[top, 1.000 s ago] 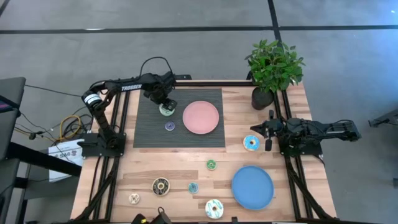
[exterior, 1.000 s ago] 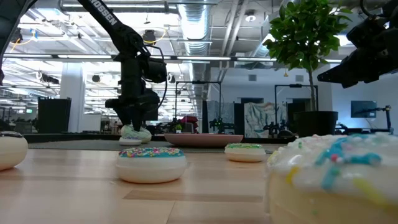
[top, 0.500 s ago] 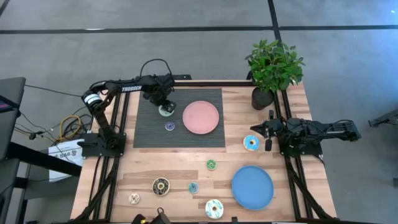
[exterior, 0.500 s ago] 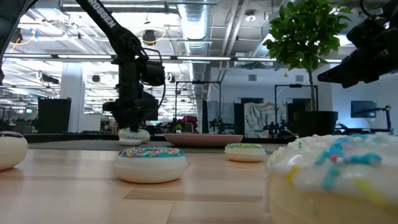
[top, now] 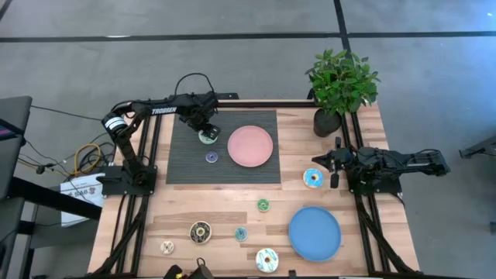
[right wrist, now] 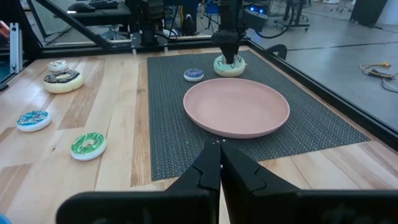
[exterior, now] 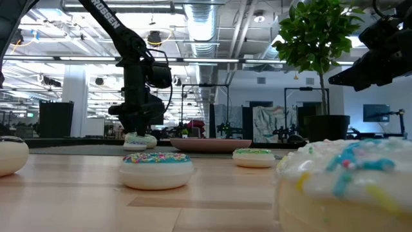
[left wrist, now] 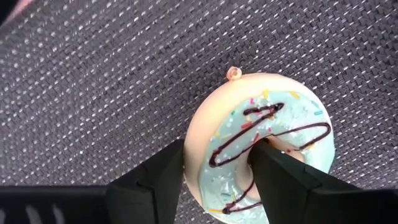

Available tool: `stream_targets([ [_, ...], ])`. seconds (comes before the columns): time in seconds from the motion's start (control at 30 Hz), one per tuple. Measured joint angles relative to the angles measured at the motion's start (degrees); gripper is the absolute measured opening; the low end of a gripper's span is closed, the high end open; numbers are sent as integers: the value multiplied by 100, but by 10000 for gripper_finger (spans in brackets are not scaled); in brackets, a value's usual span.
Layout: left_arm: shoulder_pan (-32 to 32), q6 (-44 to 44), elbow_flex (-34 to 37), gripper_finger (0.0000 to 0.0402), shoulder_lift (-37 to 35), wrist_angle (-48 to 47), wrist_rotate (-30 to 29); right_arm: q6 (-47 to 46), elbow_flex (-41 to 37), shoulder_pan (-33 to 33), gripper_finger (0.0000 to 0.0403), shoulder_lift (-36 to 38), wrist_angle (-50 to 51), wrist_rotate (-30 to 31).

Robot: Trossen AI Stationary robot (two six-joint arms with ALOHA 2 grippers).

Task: Pick & Place donuts
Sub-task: Put the big light blue donut on the pink plate

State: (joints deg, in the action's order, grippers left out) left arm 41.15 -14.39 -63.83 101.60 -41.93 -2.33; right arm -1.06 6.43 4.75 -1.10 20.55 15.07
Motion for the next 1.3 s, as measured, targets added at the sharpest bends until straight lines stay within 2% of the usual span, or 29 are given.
stream_targets([
  [0.23,0,9,0,170,0,94,1,2,-1,0,1,-2,0,2],
  [0.67,2,42,0,125,0,92,9,1,-1,0,1,-1,0,1],
  [1.0,2,-132,0,122,-21,89,522,1,-1,0,1,-2,0,1],
  [1.3,-58,-384,-2,122,-650,354,704,0,-1,0,1,-2,1,2],
])
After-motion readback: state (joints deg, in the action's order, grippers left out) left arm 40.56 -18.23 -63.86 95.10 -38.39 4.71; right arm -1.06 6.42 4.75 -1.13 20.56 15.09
